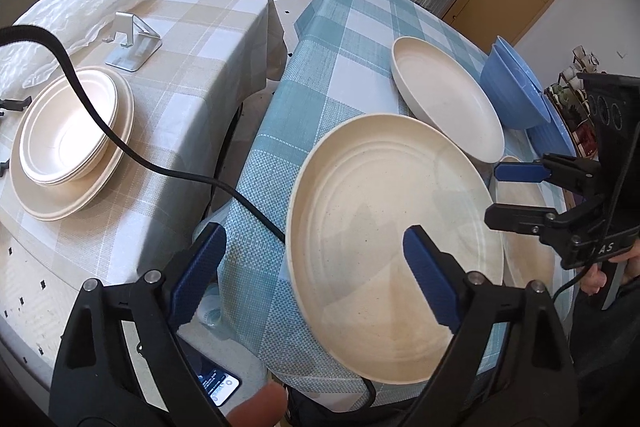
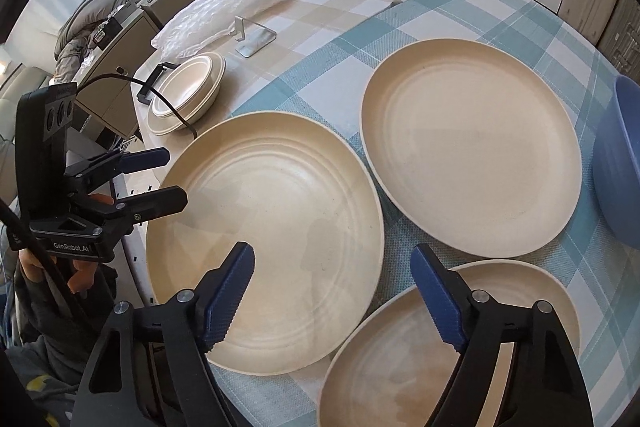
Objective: Organize plates and bowls
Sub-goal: 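Move both grippers to opposite rims of the nearest large cream plate, then close both grippers on the plate rim and lift the plate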
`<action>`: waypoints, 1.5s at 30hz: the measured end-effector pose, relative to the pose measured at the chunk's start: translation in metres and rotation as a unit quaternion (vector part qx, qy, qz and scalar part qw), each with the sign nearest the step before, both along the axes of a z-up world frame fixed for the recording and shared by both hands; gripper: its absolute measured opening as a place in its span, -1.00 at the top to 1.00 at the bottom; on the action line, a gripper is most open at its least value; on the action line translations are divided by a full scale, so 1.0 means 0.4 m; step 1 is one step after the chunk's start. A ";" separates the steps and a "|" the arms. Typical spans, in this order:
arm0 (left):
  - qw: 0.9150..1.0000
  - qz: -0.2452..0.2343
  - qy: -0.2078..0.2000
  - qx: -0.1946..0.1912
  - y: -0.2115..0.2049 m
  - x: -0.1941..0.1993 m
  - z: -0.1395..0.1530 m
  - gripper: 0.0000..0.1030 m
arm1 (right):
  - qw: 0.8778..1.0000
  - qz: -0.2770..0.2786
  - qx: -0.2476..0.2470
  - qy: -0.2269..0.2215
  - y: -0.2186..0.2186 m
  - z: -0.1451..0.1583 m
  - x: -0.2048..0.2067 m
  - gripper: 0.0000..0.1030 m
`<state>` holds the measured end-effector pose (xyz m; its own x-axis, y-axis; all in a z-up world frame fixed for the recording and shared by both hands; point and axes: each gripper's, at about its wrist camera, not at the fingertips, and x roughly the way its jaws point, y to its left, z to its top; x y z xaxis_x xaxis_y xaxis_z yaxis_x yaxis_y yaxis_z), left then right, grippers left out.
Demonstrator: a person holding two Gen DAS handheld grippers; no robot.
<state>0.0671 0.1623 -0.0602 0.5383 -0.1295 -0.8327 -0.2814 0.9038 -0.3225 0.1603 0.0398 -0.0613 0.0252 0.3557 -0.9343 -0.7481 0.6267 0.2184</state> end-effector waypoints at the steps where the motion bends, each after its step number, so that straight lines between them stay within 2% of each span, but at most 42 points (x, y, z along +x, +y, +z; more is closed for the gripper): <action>1: 1.000 -0.001 0.000 -0.001 0.001 0.000 0.000 -0.71 | 1.000 0.000 -0.001 0.003 0.001 -0.004 0.000 -0.52; 9: 1.000 -0.002 0.008 -0.009 0.004 -0.002 -0.009 -0.37 | 1.000 0.001 -0.005 0.012 0.007 -0.022 0.010 -0.35; 14: 1.000 -0.008 0.010 -0.013 -0.002 -0.002 -0.012 -0.16 | 1.000 0.003 -0.005 0.024 0.005 -0.036 0.023 -0.12; 23: 1.000 -0.010 0.017 -0.013 -0.003 -0.005 -0.018 0.02 | 1.000 -0.002 -0.016 0.017 0.005 -0.047 0.027 -0.08; 26: 1.000 -0.010 0.019 -0.011 -0.003 -0.004 -0.020 0.15 | 0.999 -0.010 -0.020 0.025 0.003 -0.052 0.035 -0.08; 29: 1.000 -0.006 0.019 -0.016 0.003 -0.005 -0.022 0.15 | 0.999 -0.003 -0.021 0.024 0.007 -0.054 0.031 -0.08; 33: 1.000 -0.004 0.026 -0.015 0.011 -0.011 -0.030 0.32 | 1.000 -0.006 -0.021 0.022 0.007 -0.056 0.031 -0.08; 35: 1.000 -0.002 0.028 -0.015 0.015 -0.012 -0.033 0.35 | 1.000 -0.007 -0.019 0.022 0.005 -0.058 0.031 0.07; 39: 0.999 -0.001 0.029 -0.014 0.016 -0.012 -0.037 0.54 | 0.999 -0.008 -0.019 0.025 0.002 -0.064 0.031 0.28; 43: 0.999 -0.006 0.030 -0.010 0.010 -0.011 -0.037 0.70 | 1.000 -0.010 -0.018 0.024 0.003 -0.068 0.031 0.33; 45: 1.000 -0.007 0.030 -0.006 0.007 -0.008 -0.037 0.79 | 0.999 -0.011 -0.018 0.025 0.004 -0.070 0.031 0.43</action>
